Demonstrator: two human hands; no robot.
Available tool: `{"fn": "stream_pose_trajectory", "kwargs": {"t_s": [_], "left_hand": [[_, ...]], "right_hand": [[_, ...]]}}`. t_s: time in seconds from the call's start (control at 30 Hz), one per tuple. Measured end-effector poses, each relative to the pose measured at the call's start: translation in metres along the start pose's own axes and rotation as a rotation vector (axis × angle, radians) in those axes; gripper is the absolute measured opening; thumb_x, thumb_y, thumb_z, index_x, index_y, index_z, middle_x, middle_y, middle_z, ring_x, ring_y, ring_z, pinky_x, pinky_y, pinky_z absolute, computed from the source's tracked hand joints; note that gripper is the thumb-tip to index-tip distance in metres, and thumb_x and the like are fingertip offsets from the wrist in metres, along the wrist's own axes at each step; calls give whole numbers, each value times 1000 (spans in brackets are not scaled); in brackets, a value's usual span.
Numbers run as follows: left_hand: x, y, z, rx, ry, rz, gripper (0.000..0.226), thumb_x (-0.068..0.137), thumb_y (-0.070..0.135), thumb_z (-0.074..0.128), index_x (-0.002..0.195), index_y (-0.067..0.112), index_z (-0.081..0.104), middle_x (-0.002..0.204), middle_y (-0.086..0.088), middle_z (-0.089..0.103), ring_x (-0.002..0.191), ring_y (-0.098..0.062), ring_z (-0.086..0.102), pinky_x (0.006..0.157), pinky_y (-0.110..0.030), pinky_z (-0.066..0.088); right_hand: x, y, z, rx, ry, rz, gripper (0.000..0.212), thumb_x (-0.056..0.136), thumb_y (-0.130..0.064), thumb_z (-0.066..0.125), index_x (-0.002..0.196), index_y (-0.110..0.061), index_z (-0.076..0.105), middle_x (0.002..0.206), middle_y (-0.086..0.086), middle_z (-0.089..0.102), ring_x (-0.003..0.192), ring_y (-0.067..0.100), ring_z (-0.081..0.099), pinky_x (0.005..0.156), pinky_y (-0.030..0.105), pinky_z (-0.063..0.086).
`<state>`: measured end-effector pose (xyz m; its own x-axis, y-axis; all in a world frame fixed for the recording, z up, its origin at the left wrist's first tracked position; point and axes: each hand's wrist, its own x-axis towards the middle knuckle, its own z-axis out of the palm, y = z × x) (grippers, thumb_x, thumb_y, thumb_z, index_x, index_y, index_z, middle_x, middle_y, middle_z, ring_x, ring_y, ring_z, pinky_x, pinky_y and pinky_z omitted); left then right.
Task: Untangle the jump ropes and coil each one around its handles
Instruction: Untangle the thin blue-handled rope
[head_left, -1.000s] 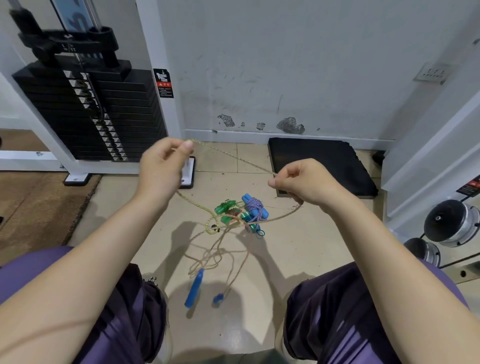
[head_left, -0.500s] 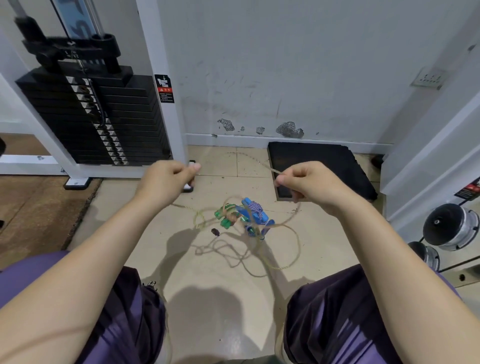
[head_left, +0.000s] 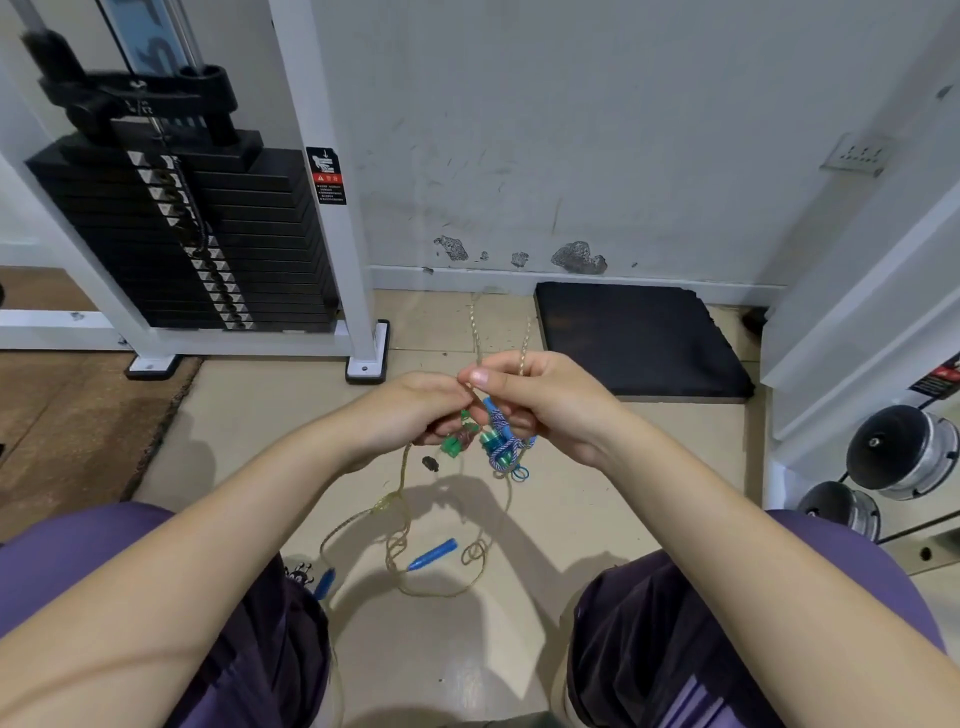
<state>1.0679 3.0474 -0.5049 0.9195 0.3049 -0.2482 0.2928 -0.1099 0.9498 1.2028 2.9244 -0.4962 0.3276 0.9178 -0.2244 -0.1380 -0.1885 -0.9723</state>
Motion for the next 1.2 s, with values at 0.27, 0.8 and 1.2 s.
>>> {"fn": "stream_pose_trajectory", "kwargs": {"t_s": [0.27, 0.8, 1.2], "left_hand": [[2, -13, 9, 45, -143, -17, 12, 90, 21, 71, 101, 17, 69, 66, -1, 56, 54, -13, 48, 56, -25, 36], [8, -21, 21, 75, -314, -84, 13, 95, 21, 65, 93, 11, 74, 65, 3, 63, 56, -10, 54, 55, -21, 38], [11, 2, -15, -722, 90, 152, 19, 86, 21, 56, 85, 6, 68, 62, -3, 57, 42, -6, 40, 39, -12, 27]], "right_hand": [[2, -2, 5, 99, 32, -68, 18, 98, -11, 53, 88, 0, 62, 52, -1, 46, 38, 7, 29, 42, 19, 24], [5, -2, -4, 199, 136, -122, 18, 100, -11, 50, 90, -1, 61, 65, 4, 53, 48, 8, 46, 46, 17, 36], [-1, 9, -3, -158, -216, 86, 52, 82, -39, 74, 124, -11, 61, 109, 12, 71, 102, 28, 68, 103, 45, 45]]}}
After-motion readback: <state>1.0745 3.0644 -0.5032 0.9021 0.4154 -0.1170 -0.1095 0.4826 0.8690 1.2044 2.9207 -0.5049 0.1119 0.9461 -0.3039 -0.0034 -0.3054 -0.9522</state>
